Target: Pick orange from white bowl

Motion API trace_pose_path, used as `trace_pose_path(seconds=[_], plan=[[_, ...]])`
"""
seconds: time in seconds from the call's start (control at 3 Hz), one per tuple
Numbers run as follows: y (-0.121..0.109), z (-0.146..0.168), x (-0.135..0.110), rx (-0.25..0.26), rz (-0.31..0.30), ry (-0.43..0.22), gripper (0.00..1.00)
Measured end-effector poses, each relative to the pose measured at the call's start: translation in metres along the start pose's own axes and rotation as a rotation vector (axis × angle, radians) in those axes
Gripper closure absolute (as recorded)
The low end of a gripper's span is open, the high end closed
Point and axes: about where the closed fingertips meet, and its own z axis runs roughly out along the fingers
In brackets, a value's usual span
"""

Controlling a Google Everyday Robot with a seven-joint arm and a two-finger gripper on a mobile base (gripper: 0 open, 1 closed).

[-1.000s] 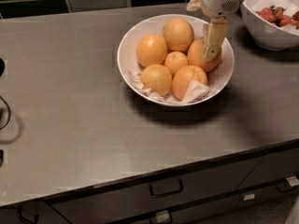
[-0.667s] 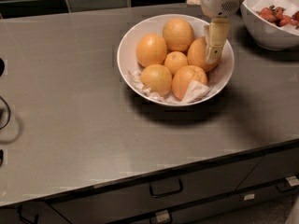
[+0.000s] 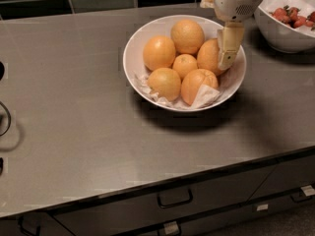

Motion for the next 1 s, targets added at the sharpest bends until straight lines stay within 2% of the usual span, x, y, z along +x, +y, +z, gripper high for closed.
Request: trace_pose_path(seconds=[0.67, 1.0], plan=[[0.008, 0.005, 0.007, -0.004, 0.025, -0.009, 0.35], [0.007, 0.017, 0.008, -0.012, 0.022, -0.017, 0.34]])
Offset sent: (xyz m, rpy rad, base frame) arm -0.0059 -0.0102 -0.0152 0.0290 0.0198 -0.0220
